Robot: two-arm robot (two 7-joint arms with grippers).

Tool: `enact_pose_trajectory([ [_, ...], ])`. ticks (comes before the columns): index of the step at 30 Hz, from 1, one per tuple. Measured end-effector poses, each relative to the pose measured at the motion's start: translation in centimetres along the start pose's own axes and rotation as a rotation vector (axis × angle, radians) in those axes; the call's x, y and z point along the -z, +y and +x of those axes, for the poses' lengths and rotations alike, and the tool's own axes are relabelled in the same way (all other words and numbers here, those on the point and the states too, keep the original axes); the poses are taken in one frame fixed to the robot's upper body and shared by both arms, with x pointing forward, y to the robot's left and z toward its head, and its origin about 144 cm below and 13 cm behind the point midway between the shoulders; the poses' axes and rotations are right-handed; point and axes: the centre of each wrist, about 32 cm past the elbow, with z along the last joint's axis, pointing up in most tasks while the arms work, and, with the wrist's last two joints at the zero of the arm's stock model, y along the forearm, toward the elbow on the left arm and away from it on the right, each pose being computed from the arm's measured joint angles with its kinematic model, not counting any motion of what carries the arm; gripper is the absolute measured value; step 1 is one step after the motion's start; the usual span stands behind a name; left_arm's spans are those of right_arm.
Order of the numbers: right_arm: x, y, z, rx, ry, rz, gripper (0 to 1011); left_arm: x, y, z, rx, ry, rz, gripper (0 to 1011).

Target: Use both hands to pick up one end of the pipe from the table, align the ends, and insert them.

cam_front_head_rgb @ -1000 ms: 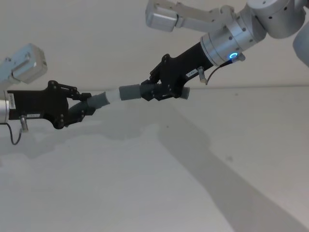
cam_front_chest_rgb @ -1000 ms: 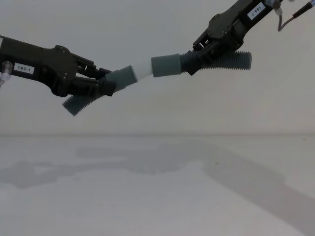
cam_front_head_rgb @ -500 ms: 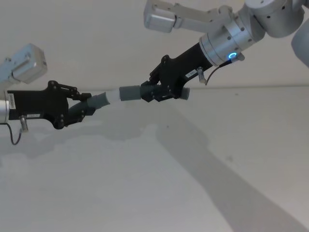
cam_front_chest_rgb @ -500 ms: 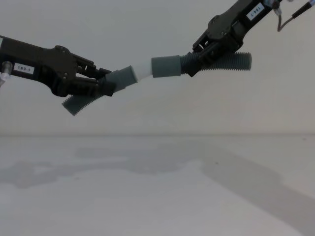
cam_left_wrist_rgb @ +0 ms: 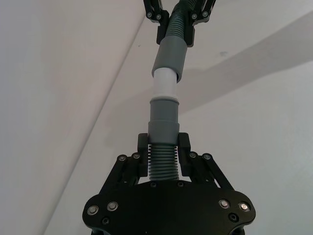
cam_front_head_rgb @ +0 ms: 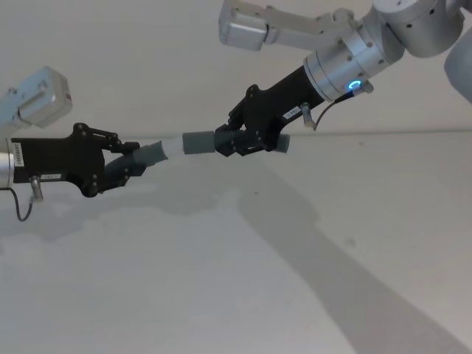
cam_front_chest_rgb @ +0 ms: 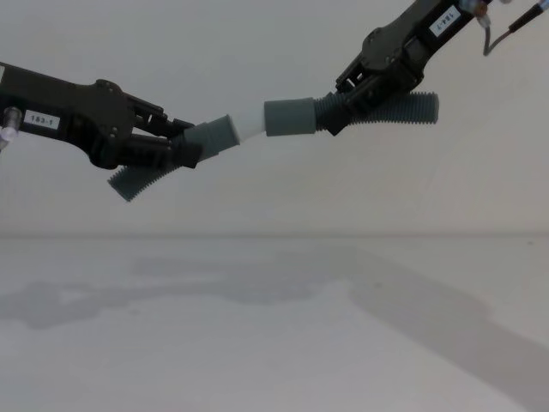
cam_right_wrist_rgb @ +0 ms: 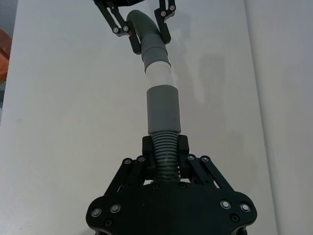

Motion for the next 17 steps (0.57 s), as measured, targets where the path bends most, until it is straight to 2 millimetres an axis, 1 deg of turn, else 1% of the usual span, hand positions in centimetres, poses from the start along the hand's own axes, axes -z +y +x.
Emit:
enact_pose_trajectory([
  [17, -0.05, 0.02, 0.0, -0.001, 0.0, -0.001, 257, 0.0, 0.0, 0.0, 0.0, 0.0, 0.0, 323],
])
